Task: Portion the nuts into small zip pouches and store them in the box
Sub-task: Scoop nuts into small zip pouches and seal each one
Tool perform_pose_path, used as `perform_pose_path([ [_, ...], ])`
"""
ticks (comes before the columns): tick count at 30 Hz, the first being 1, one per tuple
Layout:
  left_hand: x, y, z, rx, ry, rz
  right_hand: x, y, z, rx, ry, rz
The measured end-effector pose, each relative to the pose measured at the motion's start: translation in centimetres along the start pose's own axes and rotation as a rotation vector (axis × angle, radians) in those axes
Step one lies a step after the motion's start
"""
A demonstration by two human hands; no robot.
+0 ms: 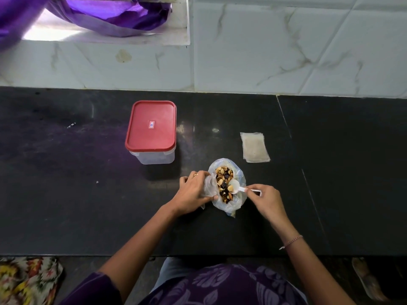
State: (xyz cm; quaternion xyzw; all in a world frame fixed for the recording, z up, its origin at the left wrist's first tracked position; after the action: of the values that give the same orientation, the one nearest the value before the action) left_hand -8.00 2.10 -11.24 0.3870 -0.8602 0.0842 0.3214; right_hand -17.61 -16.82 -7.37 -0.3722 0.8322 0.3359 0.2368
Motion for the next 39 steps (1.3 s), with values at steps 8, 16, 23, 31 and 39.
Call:
perform_pose_path([
  [8,0.2,0.1,0.1,0.012,0.034,-0.001,0.8,-0.6,0.9,-0.067,-0.287,0.107],
  [16,-0.7,0.6,-0.3,-0.012,0.247,-0.115,2.6,-0.5,1.5,-0.193,-0.533,0.272],
  [23,-1.1,1.0,-1.2,-0.035,0.364,-0.145,2.0,-0.6,0.3,-0.056,-0.474,0.178],
  [31,-0.6,1.0,-1.7,-0.110,0.119,-0.111,-2.2,-0.1,-0.3,0.163,0.072,-0.187],
  [39,0.0,0.2,0.0,-0.167,0.050,-0.058,-4.4,0.5,0.1,0.102,0.429,-0.280],
])
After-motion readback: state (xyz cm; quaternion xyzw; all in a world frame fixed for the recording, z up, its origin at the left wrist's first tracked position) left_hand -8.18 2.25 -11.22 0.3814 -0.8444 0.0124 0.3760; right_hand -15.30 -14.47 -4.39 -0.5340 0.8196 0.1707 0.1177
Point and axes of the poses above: each hand's wrist, its own y-axis away from the middle knuckle, its own z-axis out of the palm, x = y × z, the point moved 5 cm from there along -y, towards the middle knuckle, and after that the axes turned 3 degrees about z, right-handed, at the moved point
